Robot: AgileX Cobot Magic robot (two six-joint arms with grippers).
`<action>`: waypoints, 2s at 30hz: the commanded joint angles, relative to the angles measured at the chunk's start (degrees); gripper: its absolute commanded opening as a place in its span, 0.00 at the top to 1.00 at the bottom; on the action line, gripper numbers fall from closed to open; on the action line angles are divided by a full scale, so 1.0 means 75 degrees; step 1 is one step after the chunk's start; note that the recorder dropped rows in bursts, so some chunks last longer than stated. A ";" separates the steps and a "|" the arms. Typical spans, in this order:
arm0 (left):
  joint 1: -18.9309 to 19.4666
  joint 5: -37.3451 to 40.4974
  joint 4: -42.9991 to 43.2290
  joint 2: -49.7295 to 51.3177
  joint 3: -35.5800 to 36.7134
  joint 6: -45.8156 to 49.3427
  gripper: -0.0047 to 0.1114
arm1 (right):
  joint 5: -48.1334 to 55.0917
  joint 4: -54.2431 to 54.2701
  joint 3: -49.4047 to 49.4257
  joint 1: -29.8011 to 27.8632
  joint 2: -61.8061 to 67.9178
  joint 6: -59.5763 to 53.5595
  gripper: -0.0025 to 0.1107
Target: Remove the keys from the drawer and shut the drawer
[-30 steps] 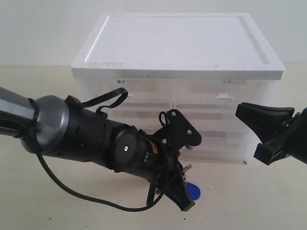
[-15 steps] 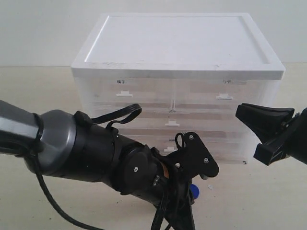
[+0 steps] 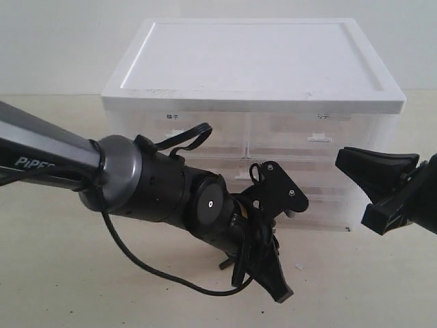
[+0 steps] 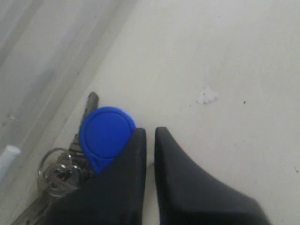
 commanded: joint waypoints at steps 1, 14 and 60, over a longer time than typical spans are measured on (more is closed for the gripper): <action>0.0039 0.0110 -0.0038 -0.0014 -0.0106 0.0012 0.92 | -0.0072 -0.0023 -0.0026 -0.0017 0.0029 -0.0015 0.98; -0.0776 -0.0283 0.0142 -0.3531 0.1294 -0.0022 0.92 | 0.0300 0.0076 0.0410 -0.0017 -0.1773 -0.0214 0.98; -0.0776 -0.2322 -0.0108 -0.7544 0.4842 -0.1273 0.92 | 0.7368 0.0479 0.0808 -0.0016 -1.0780 0.3384 0.98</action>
